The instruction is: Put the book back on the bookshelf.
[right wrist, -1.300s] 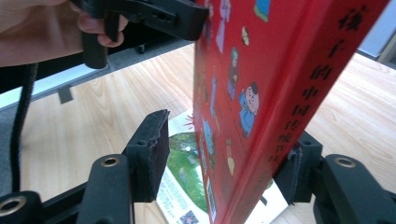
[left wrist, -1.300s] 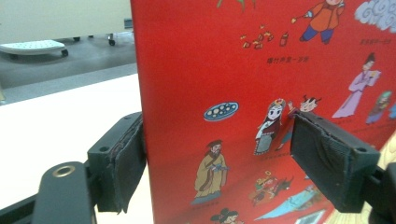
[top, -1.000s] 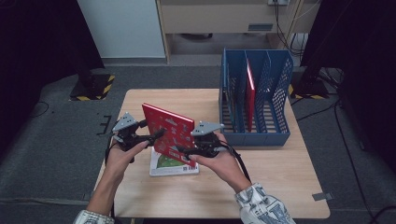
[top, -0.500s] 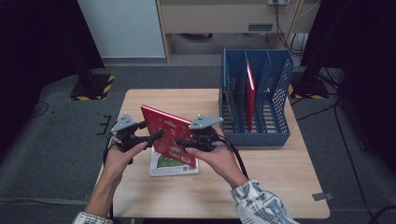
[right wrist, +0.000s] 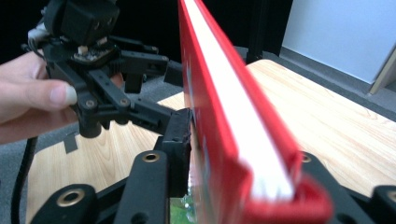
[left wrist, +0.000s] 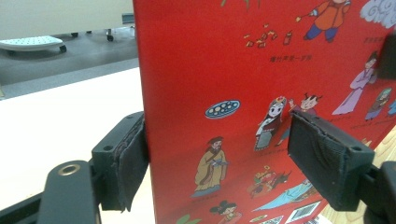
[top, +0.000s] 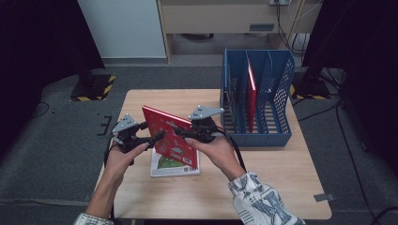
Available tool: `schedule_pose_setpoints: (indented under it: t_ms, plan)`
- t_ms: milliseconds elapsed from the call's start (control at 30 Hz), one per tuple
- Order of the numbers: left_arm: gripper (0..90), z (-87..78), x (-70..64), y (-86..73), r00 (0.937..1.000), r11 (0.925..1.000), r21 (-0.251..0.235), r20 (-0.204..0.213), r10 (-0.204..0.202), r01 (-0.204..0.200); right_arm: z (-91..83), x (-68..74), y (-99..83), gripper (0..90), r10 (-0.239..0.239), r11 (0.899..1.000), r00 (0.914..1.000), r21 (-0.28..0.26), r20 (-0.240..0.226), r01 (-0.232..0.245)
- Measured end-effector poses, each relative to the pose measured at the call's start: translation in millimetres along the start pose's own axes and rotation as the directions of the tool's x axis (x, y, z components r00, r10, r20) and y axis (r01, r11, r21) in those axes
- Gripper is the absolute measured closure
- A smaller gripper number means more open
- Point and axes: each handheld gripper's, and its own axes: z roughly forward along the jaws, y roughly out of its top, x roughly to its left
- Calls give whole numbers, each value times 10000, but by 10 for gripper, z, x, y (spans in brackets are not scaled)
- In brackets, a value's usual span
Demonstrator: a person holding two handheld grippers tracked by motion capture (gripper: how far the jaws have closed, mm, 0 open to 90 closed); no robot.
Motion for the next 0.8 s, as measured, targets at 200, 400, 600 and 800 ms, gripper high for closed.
schedule_pose_setpoints:
  t_ms: [200,400,600,800]
  plan:
    - [215,2,2,1,10000,10000,6,12,-1,1,44,-5,24,684,-7,9999,9998,-101,-209,5]
    - [213,-2,4,0,10000,10000,37,38,1,-1,100,-4,39,725,136,9997,9987,-216,-489,-147]
    - [204,-4,21,-10,9995,9996,-63,137,-288,289,98,-24,40,769,144,9994,9976,-317,-670,-166]
    - [127,-68,86,-166,9993,9993,71,-114,-359,360,65,-36,36,790,172,9989,9988,-426,-448,-191]
